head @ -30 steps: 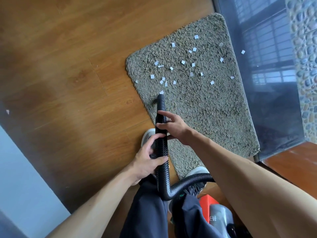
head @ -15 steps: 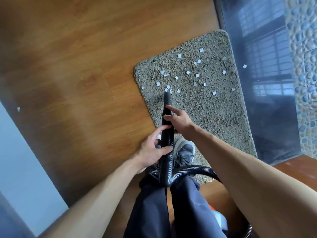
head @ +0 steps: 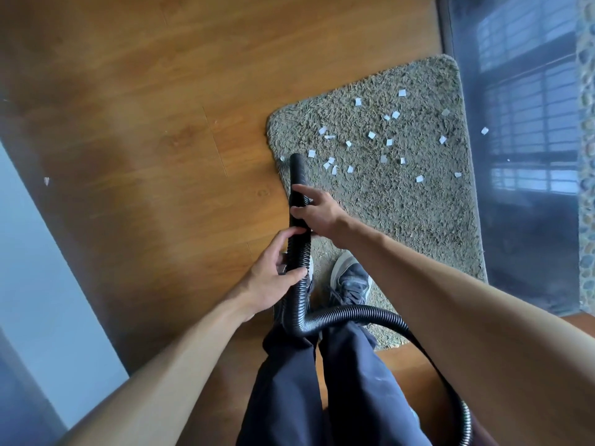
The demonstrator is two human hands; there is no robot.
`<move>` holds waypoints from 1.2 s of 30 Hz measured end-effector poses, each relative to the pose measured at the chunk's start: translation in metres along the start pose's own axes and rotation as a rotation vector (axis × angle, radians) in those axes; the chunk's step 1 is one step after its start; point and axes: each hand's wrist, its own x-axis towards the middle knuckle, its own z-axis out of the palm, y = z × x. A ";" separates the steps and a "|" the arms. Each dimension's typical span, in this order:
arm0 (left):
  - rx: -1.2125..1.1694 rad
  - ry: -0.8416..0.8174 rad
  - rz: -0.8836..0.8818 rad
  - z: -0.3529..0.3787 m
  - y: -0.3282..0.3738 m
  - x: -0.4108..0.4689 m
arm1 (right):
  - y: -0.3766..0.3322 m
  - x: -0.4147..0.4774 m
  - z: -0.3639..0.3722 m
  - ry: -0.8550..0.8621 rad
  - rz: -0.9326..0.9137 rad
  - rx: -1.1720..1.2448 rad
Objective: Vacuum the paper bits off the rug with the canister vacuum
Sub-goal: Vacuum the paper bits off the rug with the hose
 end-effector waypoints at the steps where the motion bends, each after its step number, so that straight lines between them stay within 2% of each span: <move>1: 0.005 0.009 -0.007 -0.002 -0.002 -0.001 | -0.001 0.001 0.004 -0.001 -0.008 -0.021; 6: 0.014 0.066 -0.011 -0.004 -0.008 -0.003 | -0.005 0.008 0.014 -0.069 -0.009 -0.094; 13: 0.011 0.079 -0.019 -0.004 -0.008 0.000 | -0.005 0.008 0.010 -0.065 -0.008 -0.077; 22: 0.073 -0.035 -0.001 0.009 0.012 0.019 | 0.007 0.001 -0.021 0.046 0.031 0.091; 36: 0.176 -0.156 -0.016 0.027 0.024 0.029 | 0.028 -0.021 -0.048 0.084 0.088 0.295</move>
